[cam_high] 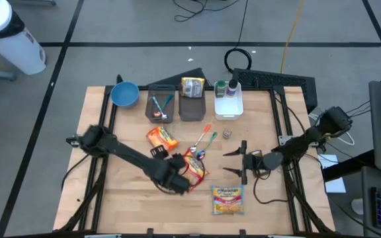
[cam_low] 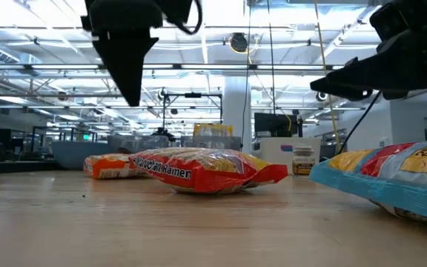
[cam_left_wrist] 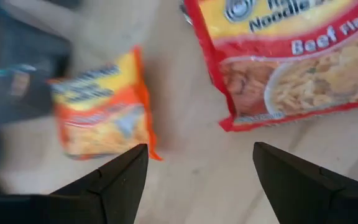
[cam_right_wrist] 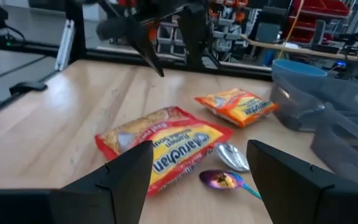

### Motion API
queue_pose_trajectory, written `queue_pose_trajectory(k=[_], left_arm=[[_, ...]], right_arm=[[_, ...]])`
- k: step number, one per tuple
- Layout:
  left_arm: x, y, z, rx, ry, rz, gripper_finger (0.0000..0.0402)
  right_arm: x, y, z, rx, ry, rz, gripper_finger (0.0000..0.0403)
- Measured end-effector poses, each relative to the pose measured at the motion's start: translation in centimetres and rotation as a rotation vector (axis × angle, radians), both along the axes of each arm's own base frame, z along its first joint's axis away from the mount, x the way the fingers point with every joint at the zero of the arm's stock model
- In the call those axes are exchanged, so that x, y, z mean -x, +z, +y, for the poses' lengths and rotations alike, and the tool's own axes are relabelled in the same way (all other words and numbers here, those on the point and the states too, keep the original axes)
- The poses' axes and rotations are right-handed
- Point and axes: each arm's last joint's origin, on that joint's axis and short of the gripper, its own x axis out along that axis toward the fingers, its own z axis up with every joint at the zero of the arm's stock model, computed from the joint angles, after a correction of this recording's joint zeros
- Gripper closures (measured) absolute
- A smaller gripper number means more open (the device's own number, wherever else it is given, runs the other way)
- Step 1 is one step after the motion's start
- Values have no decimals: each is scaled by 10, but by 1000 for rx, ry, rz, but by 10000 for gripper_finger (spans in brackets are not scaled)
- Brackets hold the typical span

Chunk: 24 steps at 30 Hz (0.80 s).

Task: Pick & Place Food Item
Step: Put the orange noodle pack into the right black bin

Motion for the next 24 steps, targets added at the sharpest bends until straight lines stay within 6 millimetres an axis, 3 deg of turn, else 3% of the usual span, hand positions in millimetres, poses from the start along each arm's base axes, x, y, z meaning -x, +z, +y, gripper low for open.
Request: queue_pose_trajectory(k=[8,24], left_arm=[[-3,-29,-16,-135,-23,100,101],[17,-78,-2,-247,-22,195,101]], right_arm=[[0,-1,0,-9,2,6,149],[1,-2,2,-26,13,22,149]])
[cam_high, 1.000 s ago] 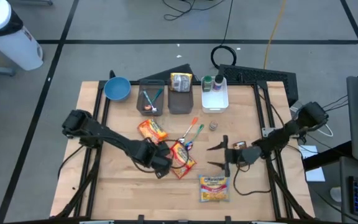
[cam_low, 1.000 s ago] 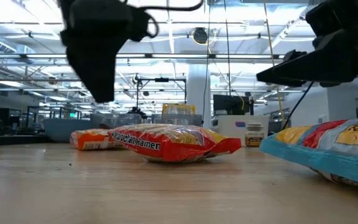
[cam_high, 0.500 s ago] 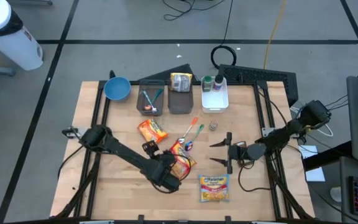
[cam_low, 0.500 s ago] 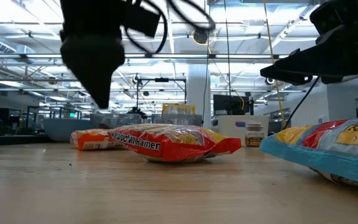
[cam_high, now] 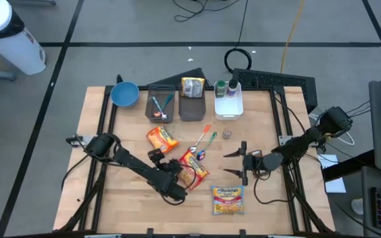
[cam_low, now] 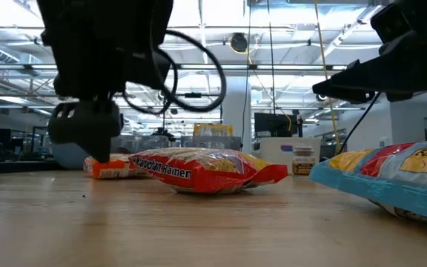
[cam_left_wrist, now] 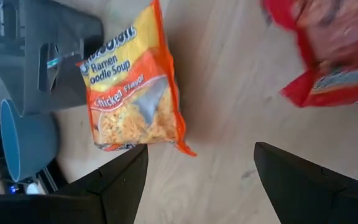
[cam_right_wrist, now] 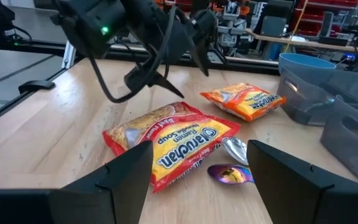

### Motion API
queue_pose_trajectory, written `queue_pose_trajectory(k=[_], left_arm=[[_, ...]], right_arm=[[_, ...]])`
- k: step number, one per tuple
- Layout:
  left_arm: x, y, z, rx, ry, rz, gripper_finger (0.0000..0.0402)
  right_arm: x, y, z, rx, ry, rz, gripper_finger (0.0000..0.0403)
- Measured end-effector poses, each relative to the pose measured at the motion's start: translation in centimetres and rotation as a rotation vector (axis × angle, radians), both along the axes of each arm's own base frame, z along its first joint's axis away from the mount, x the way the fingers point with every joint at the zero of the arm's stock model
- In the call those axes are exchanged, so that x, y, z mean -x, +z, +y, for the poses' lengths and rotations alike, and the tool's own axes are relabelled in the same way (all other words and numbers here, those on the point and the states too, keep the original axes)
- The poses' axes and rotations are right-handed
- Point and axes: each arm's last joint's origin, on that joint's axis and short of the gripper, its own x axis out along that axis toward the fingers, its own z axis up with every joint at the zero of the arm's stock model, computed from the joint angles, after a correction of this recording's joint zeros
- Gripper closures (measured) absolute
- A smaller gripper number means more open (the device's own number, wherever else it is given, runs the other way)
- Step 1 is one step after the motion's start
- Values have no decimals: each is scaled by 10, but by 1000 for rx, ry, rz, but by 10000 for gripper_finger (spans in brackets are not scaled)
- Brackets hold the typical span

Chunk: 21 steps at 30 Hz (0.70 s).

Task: Pick & Place Food Item
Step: Put the orange noodle pack into the right black bin

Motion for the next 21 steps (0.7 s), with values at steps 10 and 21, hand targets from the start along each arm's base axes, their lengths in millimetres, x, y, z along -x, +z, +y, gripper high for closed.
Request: queue_pose_trajectory(k=[10,21], left_arm=[[7,-26,16,-32,13,0,101],[10,-33,22,-74,22,-35,140]], right_arm=[[0,-1,0,3,0,5,149],[0,-1,0,4,-1,7,149]])
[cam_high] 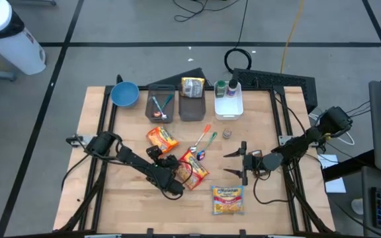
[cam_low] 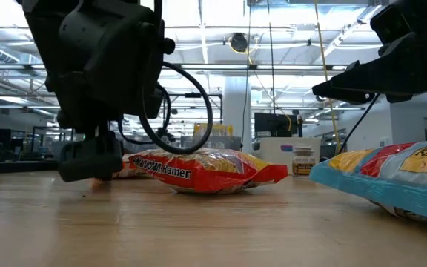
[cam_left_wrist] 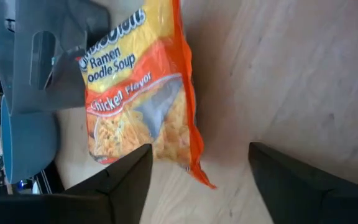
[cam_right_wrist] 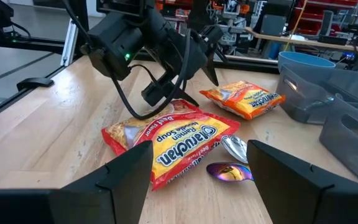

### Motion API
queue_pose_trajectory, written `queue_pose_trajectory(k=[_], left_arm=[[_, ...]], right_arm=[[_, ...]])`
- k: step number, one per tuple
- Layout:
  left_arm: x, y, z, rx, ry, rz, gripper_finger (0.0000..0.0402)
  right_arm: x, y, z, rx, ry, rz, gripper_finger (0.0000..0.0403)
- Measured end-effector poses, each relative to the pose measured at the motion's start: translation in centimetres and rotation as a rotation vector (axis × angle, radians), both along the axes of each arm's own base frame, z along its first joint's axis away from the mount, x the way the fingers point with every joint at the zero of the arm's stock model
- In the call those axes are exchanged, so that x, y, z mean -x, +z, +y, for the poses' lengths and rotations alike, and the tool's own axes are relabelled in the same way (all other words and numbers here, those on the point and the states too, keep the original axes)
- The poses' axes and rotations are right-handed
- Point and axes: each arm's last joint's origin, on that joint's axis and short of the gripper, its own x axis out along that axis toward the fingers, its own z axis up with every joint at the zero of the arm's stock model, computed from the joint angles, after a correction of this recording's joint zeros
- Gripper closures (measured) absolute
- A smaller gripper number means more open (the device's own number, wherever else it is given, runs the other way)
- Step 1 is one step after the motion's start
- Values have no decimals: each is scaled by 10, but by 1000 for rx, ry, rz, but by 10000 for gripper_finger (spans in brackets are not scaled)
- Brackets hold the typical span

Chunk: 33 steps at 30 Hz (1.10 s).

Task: Pick & Place Food Item
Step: Put the orange noodle pack into the right black bin

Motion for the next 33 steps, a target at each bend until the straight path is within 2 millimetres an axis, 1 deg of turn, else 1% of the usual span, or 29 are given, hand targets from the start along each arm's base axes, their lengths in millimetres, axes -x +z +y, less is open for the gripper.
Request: queue_pose_trajectory(k=[9,16,17,20,22,25,28,33], left_arm=[[-3,-1,7,8,14,10,265],[-4,-1,11,34,33,30,384],[-3,-1,11,40,31,35,392],[-3,6,12,61,35,27,391],[-2,14,12,73,38,18,396],[4,35,14,88,44,-13,395],[11,62,17,126,51,-78,397],[28,113,23,200,59,-246,398]], right_arm=[[0,0,0,0,0,0,149],[0,0,0,0,0,0,149],[0,0,0,0,0,0,149],[0,0,0,0,0,1,149],[0,0,0,1,0,3,149],[0,-1,0,4,0,7,149],[0,-1,0,7,-1,10,149],[0,-1,0,17,-1,10,149]])
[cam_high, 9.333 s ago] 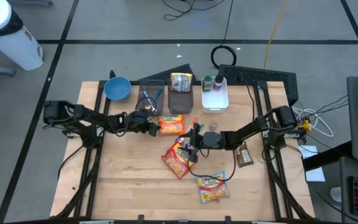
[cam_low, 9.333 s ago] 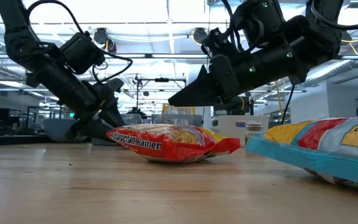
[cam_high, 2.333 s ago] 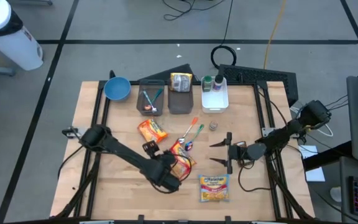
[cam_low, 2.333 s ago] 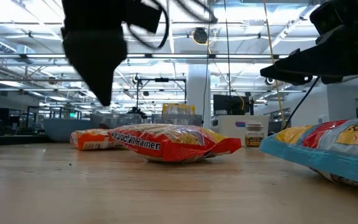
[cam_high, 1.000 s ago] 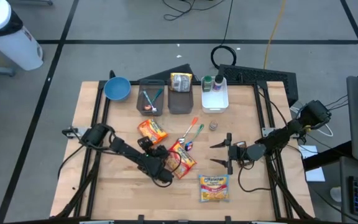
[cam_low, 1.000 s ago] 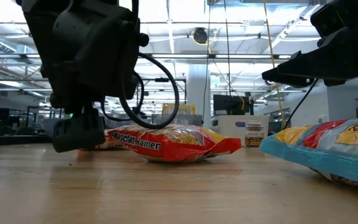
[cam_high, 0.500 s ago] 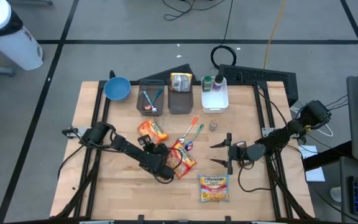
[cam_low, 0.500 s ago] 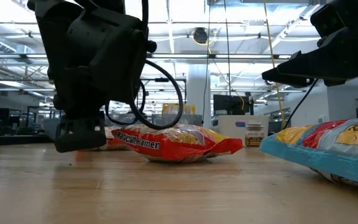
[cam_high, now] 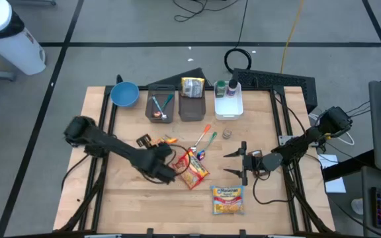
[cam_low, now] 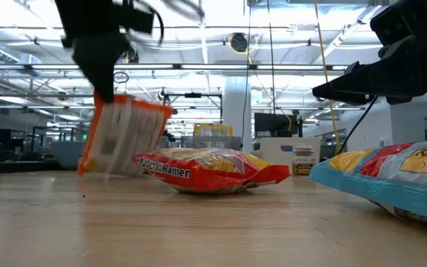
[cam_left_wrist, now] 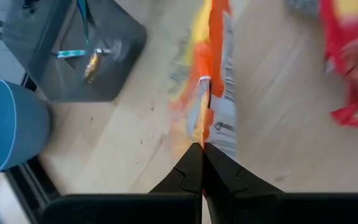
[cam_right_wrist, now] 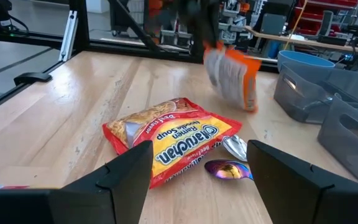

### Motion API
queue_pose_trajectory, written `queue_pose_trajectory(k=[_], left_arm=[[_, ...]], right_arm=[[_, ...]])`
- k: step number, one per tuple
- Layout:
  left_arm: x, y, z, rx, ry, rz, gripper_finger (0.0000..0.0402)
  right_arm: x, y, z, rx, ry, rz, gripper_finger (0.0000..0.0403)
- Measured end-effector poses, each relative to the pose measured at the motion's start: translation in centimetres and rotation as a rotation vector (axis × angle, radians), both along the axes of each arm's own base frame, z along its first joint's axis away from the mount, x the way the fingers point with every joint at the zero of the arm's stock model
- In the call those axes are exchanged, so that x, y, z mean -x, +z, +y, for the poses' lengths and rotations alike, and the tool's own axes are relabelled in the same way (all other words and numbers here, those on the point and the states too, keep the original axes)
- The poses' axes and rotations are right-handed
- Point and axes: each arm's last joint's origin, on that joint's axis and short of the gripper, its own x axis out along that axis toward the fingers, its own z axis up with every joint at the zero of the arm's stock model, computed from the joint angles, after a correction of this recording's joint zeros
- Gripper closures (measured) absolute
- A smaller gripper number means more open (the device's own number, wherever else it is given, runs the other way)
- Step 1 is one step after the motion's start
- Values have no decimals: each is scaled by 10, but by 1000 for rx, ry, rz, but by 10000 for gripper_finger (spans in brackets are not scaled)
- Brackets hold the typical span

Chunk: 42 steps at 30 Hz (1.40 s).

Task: Pick & Place Food Item
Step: Put the orange noodle pack into the right black bin

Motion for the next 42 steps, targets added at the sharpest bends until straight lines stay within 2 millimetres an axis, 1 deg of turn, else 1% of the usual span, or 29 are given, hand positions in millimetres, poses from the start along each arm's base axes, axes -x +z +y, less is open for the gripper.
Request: queue_pose_trajectory(k=[3,7,13,15,19,21,23,27,31,36,42], left_arm=[[12,25,5,33,7,-92,398],[23,47,10,70,-12,-181,399],[26,64,11,96,-76,-290,400],[24,66,11,89,-103,-321,400],[18,68,8,93,-160,-354,400],[15,69,8,98,-166,-375,400],[13,69,8,106,-162,-400,400],[9,71,6,121,-169,-443,401],[3,74,5,126,-186,-497,401],[-4,77,9,121,-194,-552,401],[-11,80,13,114,-218,-595,401]], right_arm=[[0,0,0,8,1,0,149],[0,0,0,11,2,1,149],[-1,0,-2,9,-4,1,149],[-3,0,-6,-13,-4,2,149],[-12,2,-19,-111,44,-1,149],[-19,7,-24,-132,60,-17,149],[-27,14,-27,-117,63,-46,149],[-45,33,-29,-81,59,-105,149],[-63,47,-32,-57,60,-101,149],[-85,51,-32,-30,57,-113,149],[-109,54,-29,-49,51,-189,149]])
